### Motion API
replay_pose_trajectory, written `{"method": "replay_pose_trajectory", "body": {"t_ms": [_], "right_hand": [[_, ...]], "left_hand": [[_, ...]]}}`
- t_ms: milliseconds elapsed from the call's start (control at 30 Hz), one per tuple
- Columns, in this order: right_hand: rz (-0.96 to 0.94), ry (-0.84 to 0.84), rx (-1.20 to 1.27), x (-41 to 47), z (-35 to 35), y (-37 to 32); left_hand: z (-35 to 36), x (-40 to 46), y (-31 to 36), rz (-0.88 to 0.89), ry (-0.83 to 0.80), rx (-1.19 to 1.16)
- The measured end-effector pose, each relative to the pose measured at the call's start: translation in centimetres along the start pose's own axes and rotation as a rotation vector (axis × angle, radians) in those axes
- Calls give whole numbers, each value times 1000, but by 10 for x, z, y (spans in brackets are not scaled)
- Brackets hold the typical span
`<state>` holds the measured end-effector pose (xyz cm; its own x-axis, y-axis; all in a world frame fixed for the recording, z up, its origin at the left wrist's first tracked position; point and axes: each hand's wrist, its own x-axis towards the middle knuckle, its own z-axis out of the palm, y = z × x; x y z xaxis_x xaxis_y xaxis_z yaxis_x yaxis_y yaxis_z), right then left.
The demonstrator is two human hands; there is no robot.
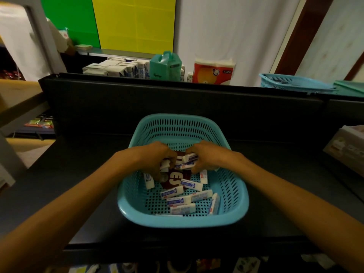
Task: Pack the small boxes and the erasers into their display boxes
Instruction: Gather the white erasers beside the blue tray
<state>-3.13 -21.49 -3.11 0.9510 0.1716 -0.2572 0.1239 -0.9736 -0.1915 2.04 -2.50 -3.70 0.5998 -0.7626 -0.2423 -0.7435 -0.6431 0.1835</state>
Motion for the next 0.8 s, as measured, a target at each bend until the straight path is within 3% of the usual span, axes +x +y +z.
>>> {"method": "replay_pose_trajectory", "body": {"t_ms": [800], "right_hand": [[82,7,123,5,-1,-7]], "left_hand": [[-3,-5,-14,60,132,-66]]}}
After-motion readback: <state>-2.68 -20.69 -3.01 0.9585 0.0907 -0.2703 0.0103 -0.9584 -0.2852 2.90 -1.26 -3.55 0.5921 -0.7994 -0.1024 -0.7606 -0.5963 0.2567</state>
